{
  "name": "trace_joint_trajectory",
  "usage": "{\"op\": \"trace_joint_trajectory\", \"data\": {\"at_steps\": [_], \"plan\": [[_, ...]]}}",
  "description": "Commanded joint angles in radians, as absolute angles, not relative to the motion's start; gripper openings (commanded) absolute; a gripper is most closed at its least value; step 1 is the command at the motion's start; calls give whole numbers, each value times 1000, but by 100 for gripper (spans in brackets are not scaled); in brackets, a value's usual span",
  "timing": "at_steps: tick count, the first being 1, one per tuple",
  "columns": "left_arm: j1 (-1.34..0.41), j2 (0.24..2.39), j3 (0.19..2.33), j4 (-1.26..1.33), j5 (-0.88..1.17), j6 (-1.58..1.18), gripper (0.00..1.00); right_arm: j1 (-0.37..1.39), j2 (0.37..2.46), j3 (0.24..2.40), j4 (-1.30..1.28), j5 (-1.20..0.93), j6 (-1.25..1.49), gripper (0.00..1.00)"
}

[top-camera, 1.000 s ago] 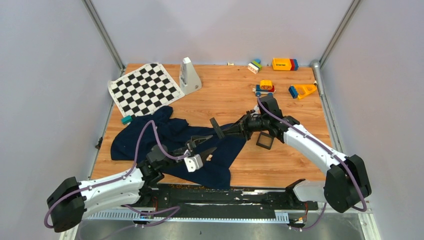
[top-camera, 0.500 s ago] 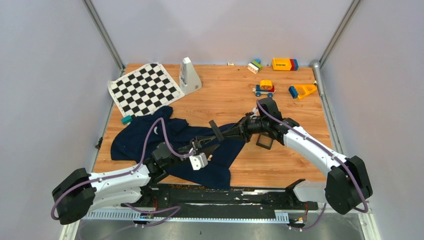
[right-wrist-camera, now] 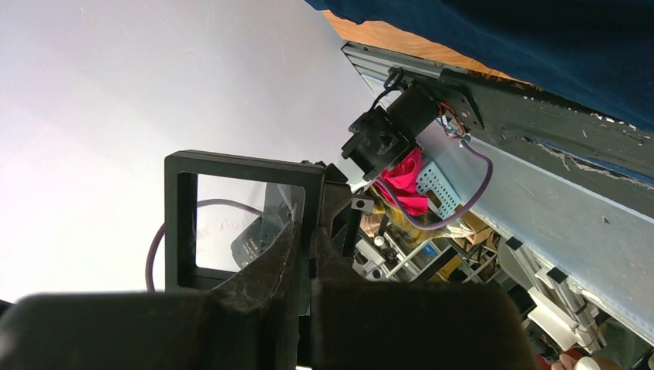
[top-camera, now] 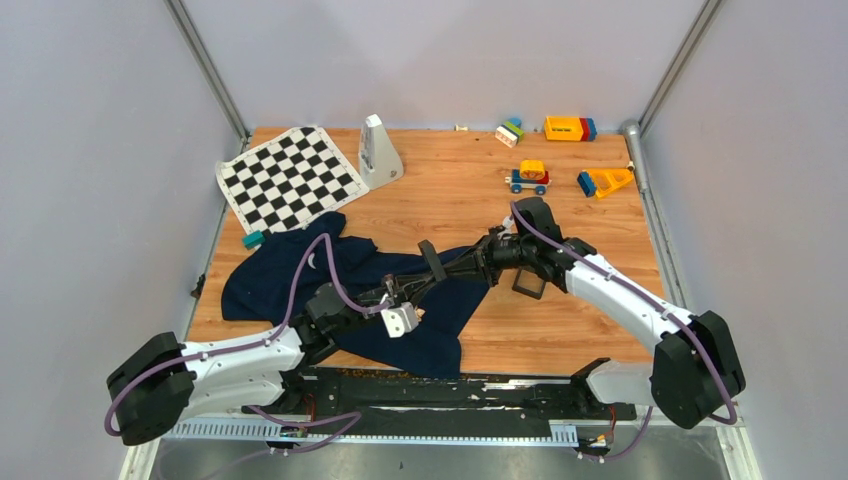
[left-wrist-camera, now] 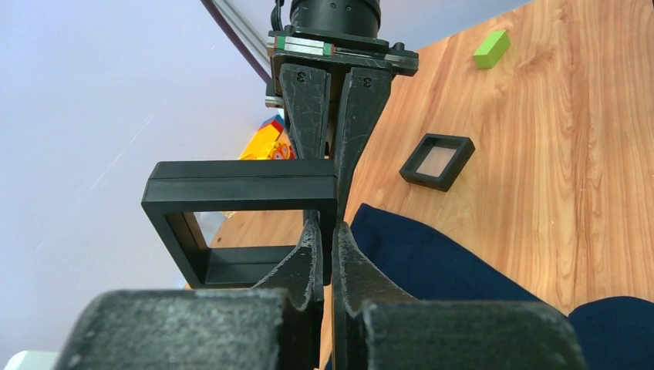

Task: Remove the brooch from the garment
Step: Open the brooch box.

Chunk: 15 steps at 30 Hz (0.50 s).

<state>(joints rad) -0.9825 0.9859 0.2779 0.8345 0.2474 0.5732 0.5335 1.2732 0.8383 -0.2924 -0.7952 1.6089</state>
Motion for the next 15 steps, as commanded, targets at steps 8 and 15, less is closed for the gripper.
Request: {"op": "trace_joint_trajectory", "data": {"at_steps": [8,15], "plan": [[-988,855,239,809,191,566,0,426,1252,791,-292,-819,1679,0],[-988,795,241,736,197,413,0,328,1313,798,-297,-862,1509,40]]}}
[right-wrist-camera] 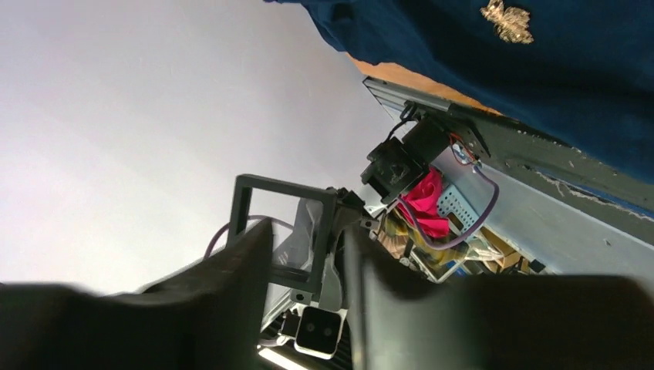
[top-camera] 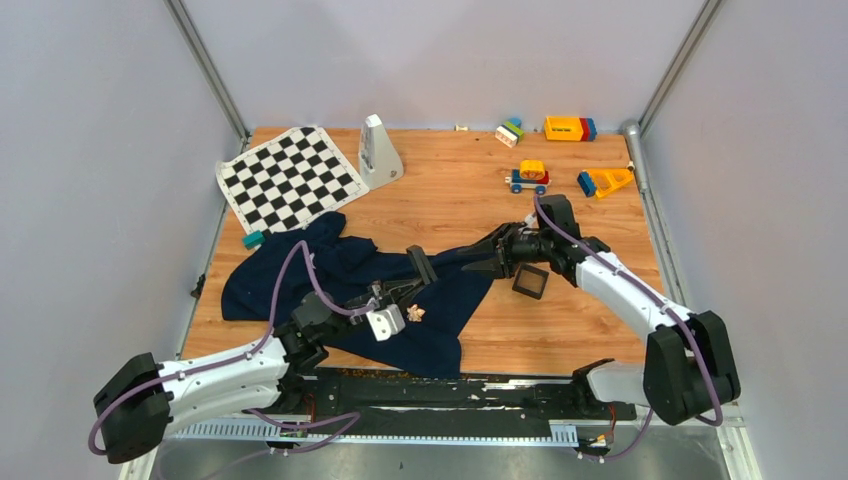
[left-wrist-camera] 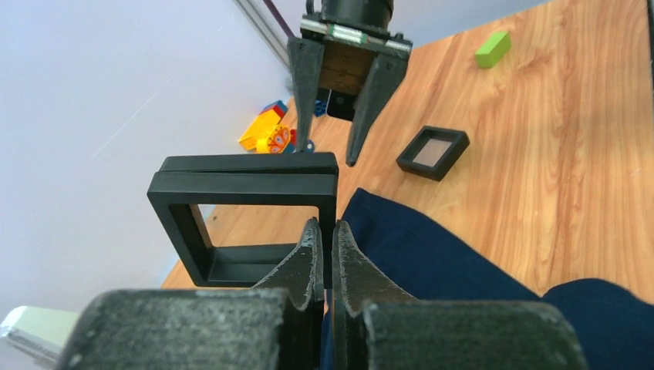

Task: Remove the brooch from the garment
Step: Open the brooch box.

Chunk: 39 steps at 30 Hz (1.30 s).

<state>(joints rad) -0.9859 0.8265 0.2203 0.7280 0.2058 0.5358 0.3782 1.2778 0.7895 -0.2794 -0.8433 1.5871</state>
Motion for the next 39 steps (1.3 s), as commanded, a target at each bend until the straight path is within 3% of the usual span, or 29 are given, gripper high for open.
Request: {"op": "trace_joint_trajectory", "data": {"at_steps": [1,4,9,12,14,16,20,27,39], "plan": [[-988,795,249,712,195,349,0,299,1327,804,-297,-873,1462,47],[-987,801,311,632,126,182,0,242,1360,828,-327,-852,1309,55],[-981,821,445,371,85,-118,0,234,1305,834,-298,-704,1005,56],[-950,871,538,213,108,-250,0,266,1189,776,-116,-825,781,56],[-909,916,599,125,181,-346,0,295,1129,759,-59,-907,683,68],[-865,958,637,88,273,-415,0,324,1084,753,-48,-935,590,71],[-793,981,653,127,390,-537,0,430,1016,732,-56,-814,449,65],[-723,931,644,176,546,-634,0,504,974,702,-40,-608,409,63],[-674,927,575,361,673,-786,0,503,1049,659,125,-744,434,53]]}}
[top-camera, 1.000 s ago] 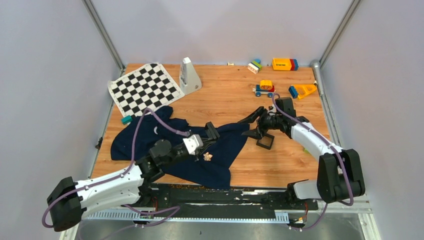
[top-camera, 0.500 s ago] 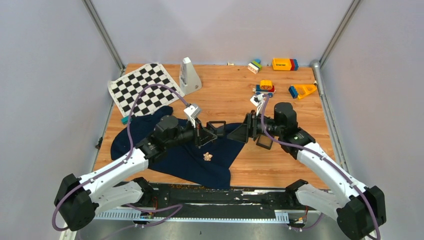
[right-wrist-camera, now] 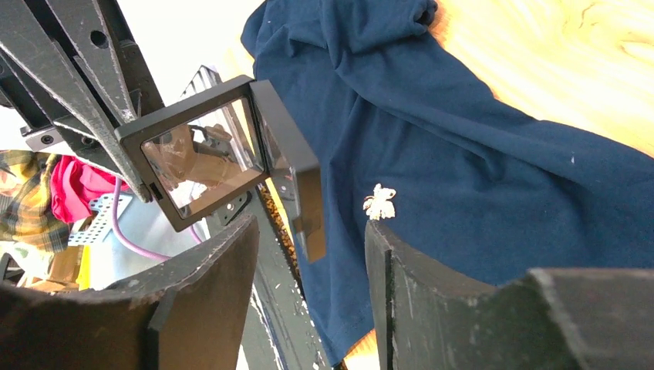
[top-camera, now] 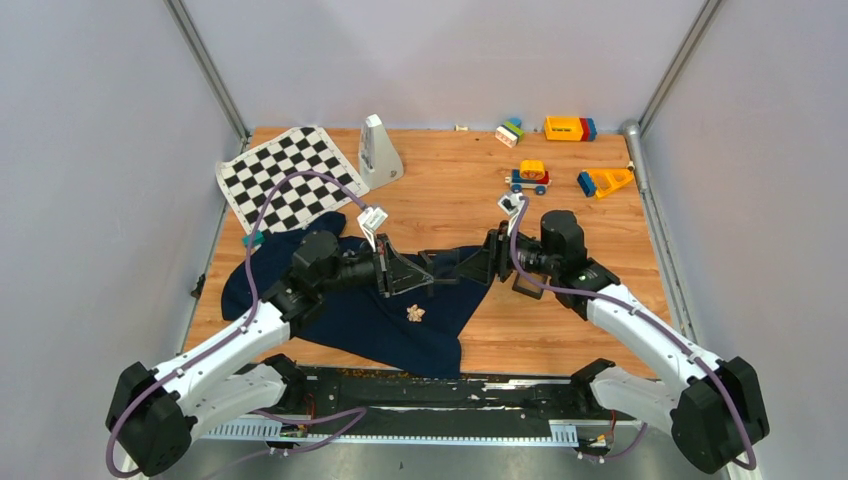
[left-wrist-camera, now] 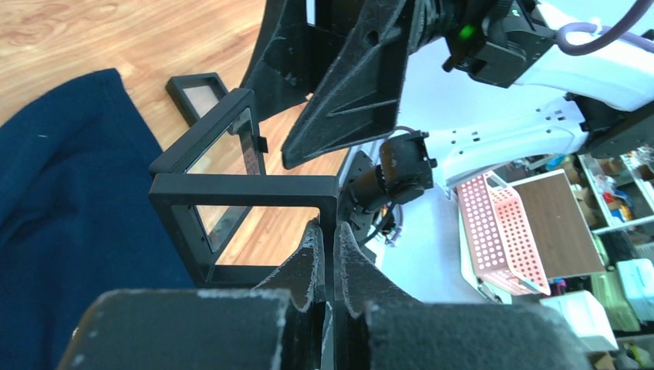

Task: Remove the brooch from the garment
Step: Open the brooch box.

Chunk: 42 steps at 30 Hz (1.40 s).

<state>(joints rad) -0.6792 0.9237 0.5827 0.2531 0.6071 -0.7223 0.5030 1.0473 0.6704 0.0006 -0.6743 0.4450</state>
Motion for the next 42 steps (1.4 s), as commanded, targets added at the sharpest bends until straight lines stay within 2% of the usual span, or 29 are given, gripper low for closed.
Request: {"op": "trace_joint_trajectory", "data": {"at_steps": [1,9,14,17,25,27,28,29,31,35,40,42], "plan": [[-674,931,574,367,679,-789,0,503,1048,658,127,-748,434,51],[-670,942,569,424,688,-833,0,498,1054,644,115,-768,427,42],[-661,939,569,420,683,-832,0,493,1026,620,119,-777,437,46],[-659,941,568,422,683,-832,0,491,1008,609,121,-790,445,44],[-655,954,556,437,687,-835,0,478,988,610,115,-812,464,13],[-651,954,555,433,685,-834,0,472,987,615,107,-816,469,2],[-651,953,555,425,685,-829,0,469,986,622,96,-811,471,0],[-647,952,557,418,685,-826,2,467,988,631,74,-798,472,0],[-642,942,565,367,677,-800,16,460,996,661,10,-761,468,0],[-638,894,605,121,524,-687,49,457,1013,744,-233,-629,447,0],[-637,874,648,-135,377,-563,70,468,1028,838,-429,-424,432,0],[-638,902,664,-154,374,-546,88,494,1050,886,-505,-314,432,0]]}}
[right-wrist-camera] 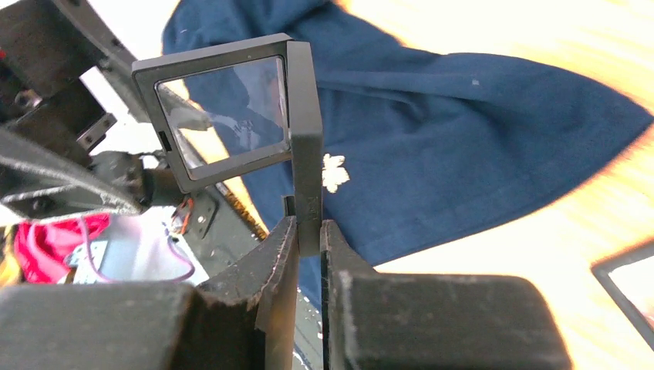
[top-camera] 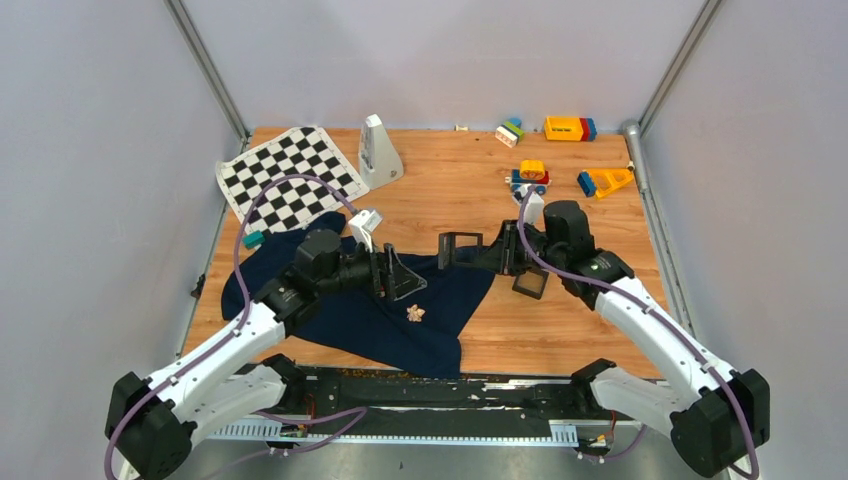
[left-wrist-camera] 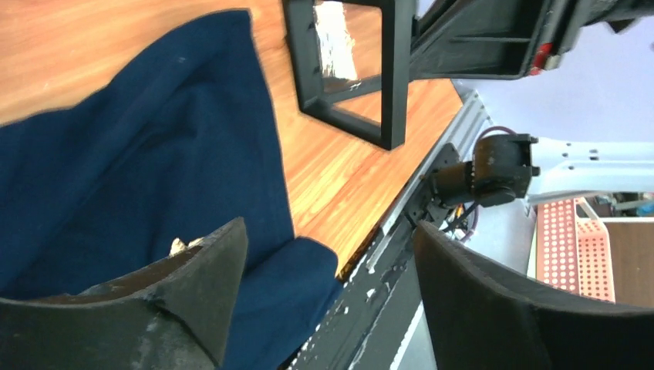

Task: Remove the brooch from the garment
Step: Open the brooch box.

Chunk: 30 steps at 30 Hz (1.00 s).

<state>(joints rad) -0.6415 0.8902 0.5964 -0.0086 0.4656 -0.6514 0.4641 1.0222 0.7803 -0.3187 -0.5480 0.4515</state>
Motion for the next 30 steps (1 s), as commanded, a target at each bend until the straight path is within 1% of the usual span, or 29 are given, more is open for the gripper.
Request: {"op": "trace_joint_trajectory", "data": {"at_steps": [1,3,8,12,20,30], "plan": [[-639,926,667,-149,376,-540,97,512,1063,912,-542,-255,435,0],[-646,957,675,-123,362,-544,99,550,1093,958,-604,-142,442,0],[-655,1034,714,-86,286,-567,100,627,1164,1032,-704,-26,456,0],[-663,1113,763,-84,271,-559,100,650,1181,1045,-710,-20,463,0],[-664,1196,776,25,310,-583,100,669,1197,1049,-709,-21,468,0],[-698,1316,819,128,297,-595,100,673,1190,1039,-709,-17,460,0]]}}
